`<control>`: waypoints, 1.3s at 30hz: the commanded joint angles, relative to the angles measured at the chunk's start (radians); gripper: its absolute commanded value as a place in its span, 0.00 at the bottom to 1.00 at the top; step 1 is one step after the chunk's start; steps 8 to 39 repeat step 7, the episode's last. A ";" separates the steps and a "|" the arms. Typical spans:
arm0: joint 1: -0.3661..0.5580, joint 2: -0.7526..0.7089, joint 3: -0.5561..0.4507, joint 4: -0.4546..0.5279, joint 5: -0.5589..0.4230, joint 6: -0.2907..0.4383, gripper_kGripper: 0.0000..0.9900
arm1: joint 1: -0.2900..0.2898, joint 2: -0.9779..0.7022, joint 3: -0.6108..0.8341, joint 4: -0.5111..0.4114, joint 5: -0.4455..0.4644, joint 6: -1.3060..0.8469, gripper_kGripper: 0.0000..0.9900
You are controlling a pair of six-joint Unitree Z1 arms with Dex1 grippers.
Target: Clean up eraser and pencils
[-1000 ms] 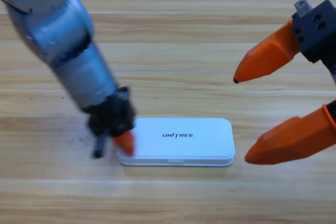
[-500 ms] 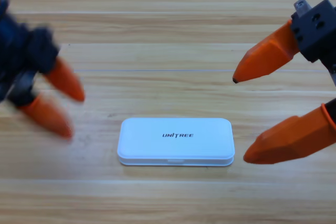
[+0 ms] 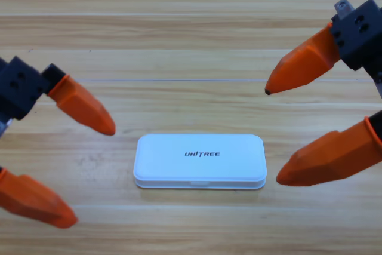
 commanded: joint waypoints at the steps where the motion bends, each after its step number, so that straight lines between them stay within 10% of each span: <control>1: -0.021 -0.016 0.034 -0.025 -0.005 -0.015 1.00 | 0.031 0.040 0.028 -0.011 0.016 0.005 1.00; 39: -0.021 -0.014 0.072 -0.064 -0.003 -0.021 1.00 | 0.031 0.040 0.028 -0.011 0.016 0.005 1.00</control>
